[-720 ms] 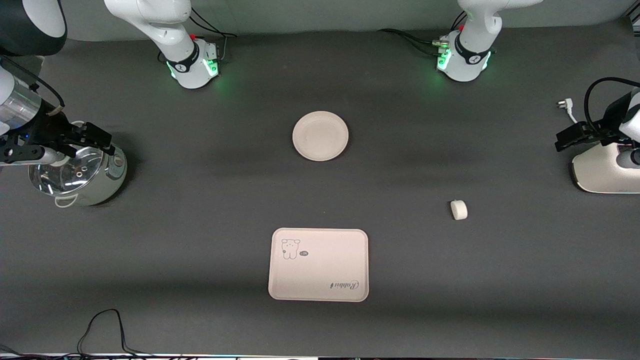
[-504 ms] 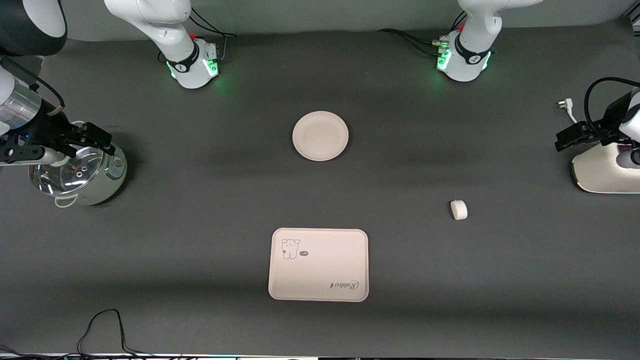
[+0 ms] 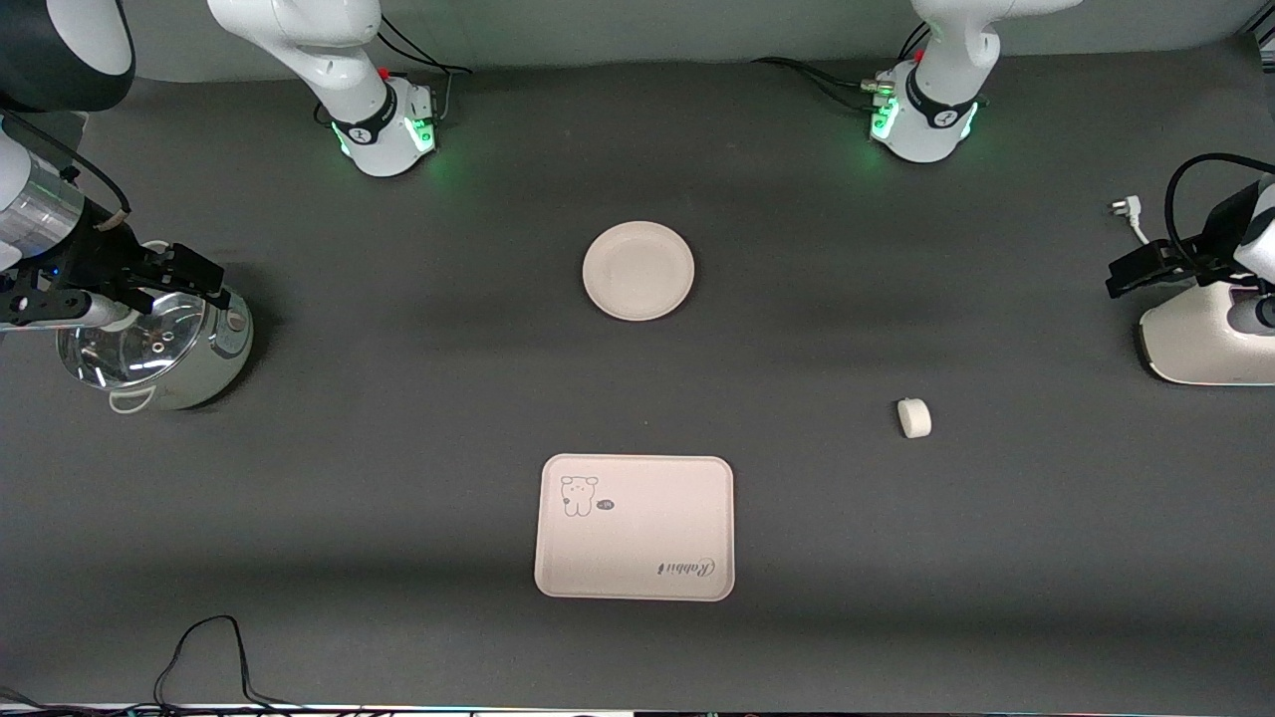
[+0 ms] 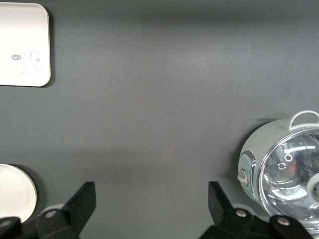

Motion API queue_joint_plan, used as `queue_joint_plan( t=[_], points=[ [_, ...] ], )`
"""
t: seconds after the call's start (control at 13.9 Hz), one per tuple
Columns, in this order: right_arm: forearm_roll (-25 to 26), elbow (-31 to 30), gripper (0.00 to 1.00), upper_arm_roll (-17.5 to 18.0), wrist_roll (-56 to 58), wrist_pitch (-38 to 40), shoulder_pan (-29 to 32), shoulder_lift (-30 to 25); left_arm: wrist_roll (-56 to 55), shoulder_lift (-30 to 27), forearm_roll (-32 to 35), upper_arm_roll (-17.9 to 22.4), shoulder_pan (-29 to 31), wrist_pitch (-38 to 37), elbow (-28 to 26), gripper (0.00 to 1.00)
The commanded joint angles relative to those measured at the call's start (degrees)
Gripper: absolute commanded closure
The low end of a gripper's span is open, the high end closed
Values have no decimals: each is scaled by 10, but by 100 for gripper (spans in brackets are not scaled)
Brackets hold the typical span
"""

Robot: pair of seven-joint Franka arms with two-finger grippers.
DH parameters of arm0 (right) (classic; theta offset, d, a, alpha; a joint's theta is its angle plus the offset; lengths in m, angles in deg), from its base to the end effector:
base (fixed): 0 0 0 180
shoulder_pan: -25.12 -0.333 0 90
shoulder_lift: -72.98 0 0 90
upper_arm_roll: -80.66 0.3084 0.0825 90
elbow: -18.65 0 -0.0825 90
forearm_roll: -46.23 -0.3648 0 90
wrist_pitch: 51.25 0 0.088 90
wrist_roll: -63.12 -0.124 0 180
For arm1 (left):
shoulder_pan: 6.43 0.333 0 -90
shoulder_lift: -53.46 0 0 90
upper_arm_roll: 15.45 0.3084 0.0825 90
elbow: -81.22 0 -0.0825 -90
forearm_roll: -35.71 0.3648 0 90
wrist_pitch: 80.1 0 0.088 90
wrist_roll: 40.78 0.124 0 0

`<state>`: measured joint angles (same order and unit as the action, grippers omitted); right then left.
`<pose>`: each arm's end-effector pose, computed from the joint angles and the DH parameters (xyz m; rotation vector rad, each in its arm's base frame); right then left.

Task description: Place bun in plate and plate on tray

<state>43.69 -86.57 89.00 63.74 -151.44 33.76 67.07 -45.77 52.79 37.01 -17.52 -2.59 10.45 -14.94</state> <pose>0.5138 0.0048 0.5475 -3.1129 0.0041 -0.0227 0.5266 0.0190 0.5585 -3.1079 -0.1817 0.1332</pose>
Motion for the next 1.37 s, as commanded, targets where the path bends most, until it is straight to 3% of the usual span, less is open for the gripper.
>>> queue_joint_plan(
  t=[0.0, 0.14, 0.29, 0.43, 0.65, 0.94, 1.15, 1.3],
  points=[
    [-14, -16, 0, 4, -2, -8, 4, -7, -7, 5, 6, 2, -10, -15, 12, 0],
    [-23, -24, 0, 6, -3, -20, 0, -7, -32, -2, -7, -19, -21, -54, 21, 0],
    [-24, -37, 0, 7, -3, -35, -1, -6, -153, 10, -8, -85, -35, -94, 82, 0],
    [-24, -58, 0, 8, -3, -52, -2, -11, -213, 24, -16, -135, -33, -103, 106, 0],
    [-25, -65, 0, 8, -4, -49, -26, -11, -205, 27, -16, -137, -33, -99, 96, 0],
    [-40, -95, 0, 9, -8, -54, -43, -16, -139, 26, -14, -120, -22, -33, 23, 0],
    [-50, -146, 0, 32, -10, -90, -44, -45, -113, 30, -14, -109, -22, 85, -88, 0],
    [-57, -177, 0, 39, -33, -103, -45, -60, -113, 73, -14, -110, -24, 161, -129, 0]
  ],
)
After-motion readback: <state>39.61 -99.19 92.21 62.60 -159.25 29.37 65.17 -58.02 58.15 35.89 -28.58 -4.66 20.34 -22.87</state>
